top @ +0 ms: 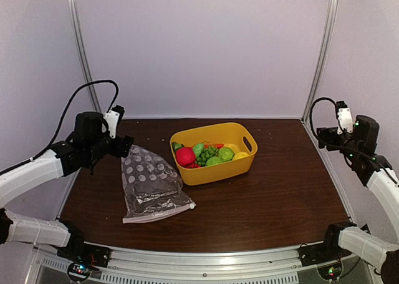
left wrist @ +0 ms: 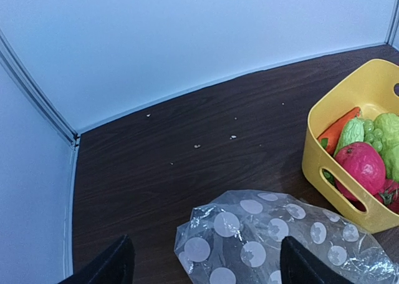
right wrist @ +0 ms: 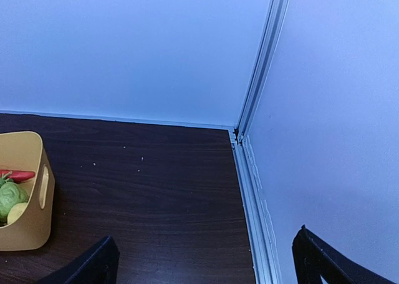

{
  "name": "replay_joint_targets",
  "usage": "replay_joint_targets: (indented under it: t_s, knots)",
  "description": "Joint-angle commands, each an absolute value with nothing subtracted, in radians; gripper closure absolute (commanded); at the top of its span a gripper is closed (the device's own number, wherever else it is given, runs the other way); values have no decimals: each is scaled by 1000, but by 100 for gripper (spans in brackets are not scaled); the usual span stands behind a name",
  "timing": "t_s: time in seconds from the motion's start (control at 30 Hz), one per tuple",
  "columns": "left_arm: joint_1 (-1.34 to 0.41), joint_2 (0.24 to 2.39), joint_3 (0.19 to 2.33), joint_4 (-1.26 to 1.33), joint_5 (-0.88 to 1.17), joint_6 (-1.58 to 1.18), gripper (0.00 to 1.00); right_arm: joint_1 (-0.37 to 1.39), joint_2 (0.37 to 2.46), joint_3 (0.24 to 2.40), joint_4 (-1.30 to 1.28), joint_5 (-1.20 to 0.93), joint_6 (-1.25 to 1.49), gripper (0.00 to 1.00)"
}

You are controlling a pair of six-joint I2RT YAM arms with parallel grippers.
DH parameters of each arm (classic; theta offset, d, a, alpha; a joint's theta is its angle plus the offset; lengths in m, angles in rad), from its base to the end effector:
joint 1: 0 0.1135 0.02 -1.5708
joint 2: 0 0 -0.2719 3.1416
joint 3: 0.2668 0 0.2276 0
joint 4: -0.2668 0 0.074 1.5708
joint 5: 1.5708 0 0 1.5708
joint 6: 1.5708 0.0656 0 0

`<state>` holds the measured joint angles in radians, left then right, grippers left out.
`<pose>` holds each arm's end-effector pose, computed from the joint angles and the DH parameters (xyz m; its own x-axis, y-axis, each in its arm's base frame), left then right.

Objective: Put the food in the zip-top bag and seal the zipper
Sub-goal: Move the bin to the corner of the board.

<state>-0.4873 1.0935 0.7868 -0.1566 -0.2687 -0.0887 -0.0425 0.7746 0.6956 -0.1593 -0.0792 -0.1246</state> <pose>0.2249 -0.0995 0.2846 -0.4147 0.1231 -0.9016 0.2057 0.9778 0.0389 0.1848 -0.0027 0.3133 -0.2297 -0.1142 -0.9665 -0.0635 0.9927 -0.1022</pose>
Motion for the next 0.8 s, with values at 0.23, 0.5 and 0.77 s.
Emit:
replay_joint_targets:
  t_s: [0.23,0.5,0.77]
  knots:
    - [-464,1077,760,-35,-79,-91,20,-68,769,653,-238,-413,-357,9]
    - [-472,1075,750,-10,96,-60,25,123,958,832,-391,-458,-532,26]
    - [-497,1103,768,-49,124,-37,25,433,1244,1009,-484,-328,-717,38]
